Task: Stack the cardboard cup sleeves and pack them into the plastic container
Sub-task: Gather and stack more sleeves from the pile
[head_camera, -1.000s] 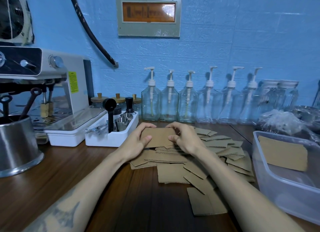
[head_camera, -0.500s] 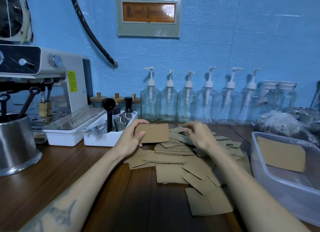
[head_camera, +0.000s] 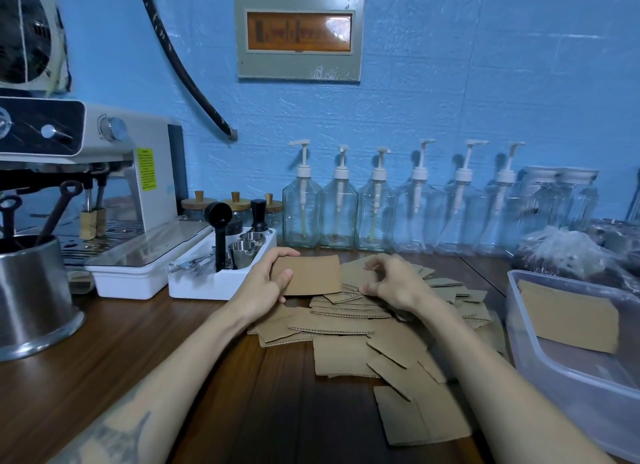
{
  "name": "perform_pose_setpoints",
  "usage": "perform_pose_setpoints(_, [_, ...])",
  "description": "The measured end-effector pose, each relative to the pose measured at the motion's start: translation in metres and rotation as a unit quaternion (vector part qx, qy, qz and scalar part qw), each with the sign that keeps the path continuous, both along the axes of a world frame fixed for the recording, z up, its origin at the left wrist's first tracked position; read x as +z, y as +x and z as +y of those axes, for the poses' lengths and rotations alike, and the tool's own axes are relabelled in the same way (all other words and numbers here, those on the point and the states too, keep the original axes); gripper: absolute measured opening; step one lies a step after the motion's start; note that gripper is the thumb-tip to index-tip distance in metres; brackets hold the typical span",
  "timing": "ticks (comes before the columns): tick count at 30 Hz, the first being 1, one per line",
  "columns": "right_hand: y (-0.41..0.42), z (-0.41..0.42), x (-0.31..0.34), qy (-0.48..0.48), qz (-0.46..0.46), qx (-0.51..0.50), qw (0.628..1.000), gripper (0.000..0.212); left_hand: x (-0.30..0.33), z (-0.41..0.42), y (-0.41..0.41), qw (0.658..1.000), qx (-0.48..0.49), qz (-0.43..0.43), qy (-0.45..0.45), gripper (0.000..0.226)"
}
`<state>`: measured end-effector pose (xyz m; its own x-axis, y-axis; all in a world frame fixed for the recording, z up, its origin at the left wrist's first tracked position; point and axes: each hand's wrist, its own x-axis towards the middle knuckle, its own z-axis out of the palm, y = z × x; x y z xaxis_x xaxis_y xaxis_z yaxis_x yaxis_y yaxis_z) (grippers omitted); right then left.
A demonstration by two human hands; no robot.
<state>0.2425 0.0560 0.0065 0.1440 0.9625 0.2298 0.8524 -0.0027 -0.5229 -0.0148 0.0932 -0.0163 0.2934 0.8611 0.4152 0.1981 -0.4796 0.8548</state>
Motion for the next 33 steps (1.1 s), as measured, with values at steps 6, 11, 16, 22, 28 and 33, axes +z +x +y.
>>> perform_pose_setpoints(6, [-0.002, 0.001, 0.011, 0.027, 0.056, -0.038, 0.997, 0.056, 0.000, 0.000, 0.000, 1.000, 0.000, -0.001, 0.000, 0.029])
perform_pose_setpoints(11, [-0.008, -0.008, 0.022, 0.099, 0.128, -0.113, 0.980, 0.036, 0.000, -0.001, 0.000, 1.000, -0.006, -0.008, -0.011, 0.030])
perform_pose_setpoints(16, [-0.021, -0.012, 0.032, 0.115, 0.364, -0.044, 0.923, 0.018, 0.000, 0.001, 0.002, 1.000, -0.004, -0.012, -0.012, 0.027])
perform_pose_setpoints(22, [-0.039, -0.010, 0.023, 0.095, 0.436, 0.056, 0.893, 0.067, -0.001, 0.002, 0.004, 1.000, 0.000, -0.019, -0.021, 0.020])
perform_pose_setpoints(28, [-0.049, -0.007, 0.007, 0.093, 0.312, 0.023, 0.945, 0.072, 0.000, 0.000, 0.005, 0.999, -0.016, -0.026, -0.032, 0.017])
perform_pose_setpoints(33, [-0.048, -0.011, 0.003, 0.081, 0.019, -0.068, 0.994, 0.035, -0.004, -0.001, 0.005, 0.999, -0.031, -0.011, -0.018, 0.046])
